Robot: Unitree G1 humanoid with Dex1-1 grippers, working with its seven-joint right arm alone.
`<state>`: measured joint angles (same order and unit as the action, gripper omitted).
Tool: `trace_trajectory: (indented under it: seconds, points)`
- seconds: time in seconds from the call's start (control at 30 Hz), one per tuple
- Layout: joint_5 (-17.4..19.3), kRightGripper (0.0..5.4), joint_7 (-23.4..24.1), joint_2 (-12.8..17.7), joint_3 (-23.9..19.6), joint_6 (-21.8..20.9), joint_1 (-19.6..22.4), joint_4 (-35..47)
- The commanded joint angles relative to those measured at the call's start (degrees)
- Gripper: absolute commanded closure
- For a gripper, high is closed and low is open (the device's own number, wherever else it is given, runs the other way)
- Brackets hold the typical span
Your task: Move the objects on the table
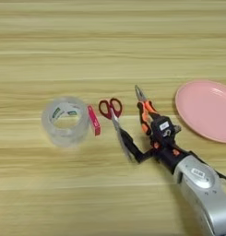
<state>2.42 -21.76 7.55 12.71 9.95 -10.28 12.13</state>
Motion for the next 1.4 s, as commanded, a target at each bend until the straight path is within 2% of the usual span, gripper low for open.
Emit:
trace_trajectory:
  seconds: [0.03, 0.23, 0.5, 0.93, 1.4]
  points:
    - [-0.13, 0.04, -0.31, -1.20, 3.12, -2.63, 1.10, 1.88]
    - [0.11, 0.04, -0.98, -1.36, 5.11, -3.52, 0.86, 1.49]
    - [-0.45, 0.04, -0.91, -2.69, 6.88, -4.71, 3.93, -1.35]
    - [-0.46, 0.04, -0.38, -5.14, 5.94, -8.03, 10.57, -10.86]
    - [-0.77, 0.04, -0.29, -7.49, 5.26, -9.97, 14.47, -17.94]
